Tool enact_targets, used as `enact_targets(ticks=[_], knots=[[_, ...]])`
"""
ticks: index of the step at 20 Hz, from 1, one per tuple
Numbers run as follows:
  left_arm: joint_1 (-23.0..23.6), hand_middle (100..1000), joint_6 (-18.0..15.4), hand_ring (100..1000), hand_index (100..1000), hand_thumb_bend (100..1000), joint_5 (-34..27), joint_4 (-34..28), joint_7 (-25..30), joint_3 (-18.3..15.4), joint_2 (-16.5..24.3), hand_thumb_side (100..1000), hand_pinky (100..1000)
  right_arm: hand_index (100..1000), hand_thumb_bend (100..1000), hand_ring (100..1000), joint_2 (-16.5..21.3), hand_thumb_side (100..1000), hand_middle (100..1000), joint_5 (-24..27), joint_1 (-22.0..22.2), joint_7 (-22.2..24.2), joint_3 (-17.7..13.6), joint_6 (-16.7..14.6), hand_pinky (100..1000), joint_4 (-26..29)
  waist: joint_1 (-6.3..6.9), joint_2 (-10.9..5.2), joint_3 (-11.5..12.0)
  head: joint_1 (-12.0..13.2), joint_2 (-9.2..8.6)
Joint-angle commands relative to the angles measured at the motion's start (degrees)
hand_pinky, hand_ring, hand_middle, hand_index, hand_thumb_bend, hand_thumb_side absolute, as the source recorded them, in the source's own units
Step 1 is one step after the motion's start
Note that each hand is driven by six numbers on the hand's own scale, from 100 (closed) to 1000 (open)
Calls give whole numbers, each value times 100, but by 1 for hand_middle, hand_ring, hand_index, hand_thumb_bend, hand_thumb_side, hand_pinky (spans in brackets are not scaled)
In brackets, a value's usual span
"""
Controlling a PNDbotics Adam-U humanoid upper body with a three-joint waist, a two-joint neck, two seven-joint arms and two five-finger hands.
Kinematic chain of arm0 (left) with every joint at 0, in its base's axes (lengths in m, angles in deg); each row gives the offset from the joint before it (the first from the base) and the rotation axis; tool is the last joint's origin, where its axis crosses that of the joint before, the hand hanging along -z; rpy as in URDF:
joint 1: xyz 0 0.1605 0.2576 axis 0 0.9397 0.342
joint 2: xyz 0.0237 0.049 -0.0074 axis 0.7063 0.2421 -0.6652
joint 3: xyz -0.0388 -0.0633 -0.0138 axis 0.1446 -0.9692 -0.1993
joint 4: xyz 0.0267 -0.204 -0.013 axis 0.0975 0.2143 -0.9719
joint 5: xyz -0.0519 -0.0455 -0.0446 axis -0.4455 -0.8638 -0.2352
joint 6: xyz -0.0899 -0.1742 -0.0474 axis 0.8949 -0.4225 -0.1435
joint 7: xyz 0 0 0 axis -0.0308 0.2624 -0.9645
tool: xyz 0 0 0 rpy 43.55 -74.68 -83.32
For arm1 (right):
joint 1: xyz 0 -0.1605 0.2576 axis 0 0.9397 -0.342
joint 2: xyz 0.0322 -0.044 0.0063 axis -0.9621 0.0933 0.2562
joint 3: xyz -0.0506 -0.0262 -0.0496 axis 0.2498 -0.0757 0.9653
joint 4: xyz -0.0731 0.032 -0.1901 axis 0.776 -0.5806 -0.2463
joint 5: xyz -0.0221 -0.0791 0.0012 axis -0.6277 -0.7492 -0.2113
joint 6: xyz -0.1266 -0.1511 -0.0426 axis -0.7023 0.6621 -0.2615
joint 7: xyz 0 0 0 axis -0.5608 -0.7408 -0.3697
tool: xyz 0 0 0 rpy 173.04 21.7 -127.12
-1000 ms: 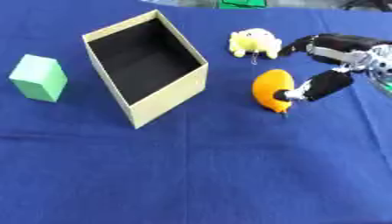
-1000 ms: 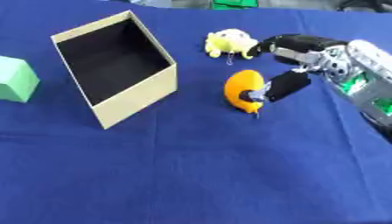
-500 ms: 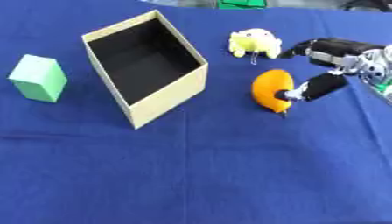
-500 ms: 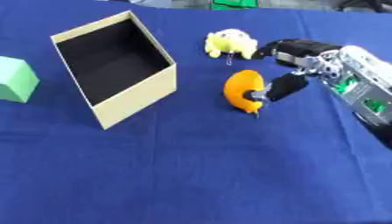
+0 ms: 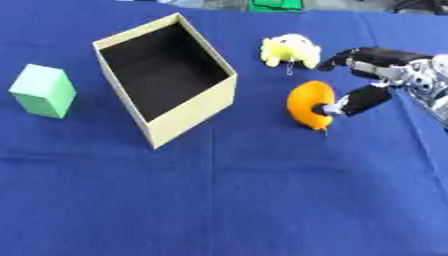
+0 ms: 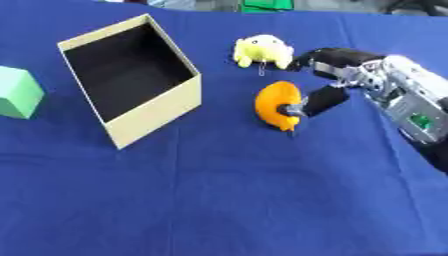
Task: Pick up objects on the table and place them in the box.
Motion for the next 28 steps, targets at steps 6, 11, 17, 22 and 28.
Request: enact_targets(ticks=[6, 11, 17, 22, 28], knots=[[-54, 718, 4, 694, 812, 240, -14, -90, 7, -36, 117, 1000, 524, 925, 431, 967, 97, 602, 855, 35, -93, 62, -20, -33, 889, -81, 21, -98, 1, -5, -50], [-65, 717, 2, 693, 811, 235, -21, -90, 8, -33, 113, 1000, 523, 912, 405, 964, 85, 595, 841, 80, -111, 99, -9, -34, 886, -81, 17, -103, -8, -3, -63], [-65, 717, 2, 693, 811, 235, -23, -90, 9, -33, 113, 1000, 523, 912, 405, 964, 86, 595, 841, 90, -113, 101, -7, -27, 886, -76, 16, -103, -8, -3, -63], [-65, 717, 2, 693, 811, 235, -23, -90, 9, -33, 113, 1000, 523, 912, 405, 964, 87, 595, 841, 91, -113, 101, -7, -26, 886, -75, 16, -103, -8, -3, -63], [-78, 714, 2, 692, 809, 216, -40, -90, -8, -39, 109, 1000, 522, 756, 100, 866, 162, 368, 652, 353, 48, -186, -102, 156, 833, 128, 8, -101, -10, 16, -78]])
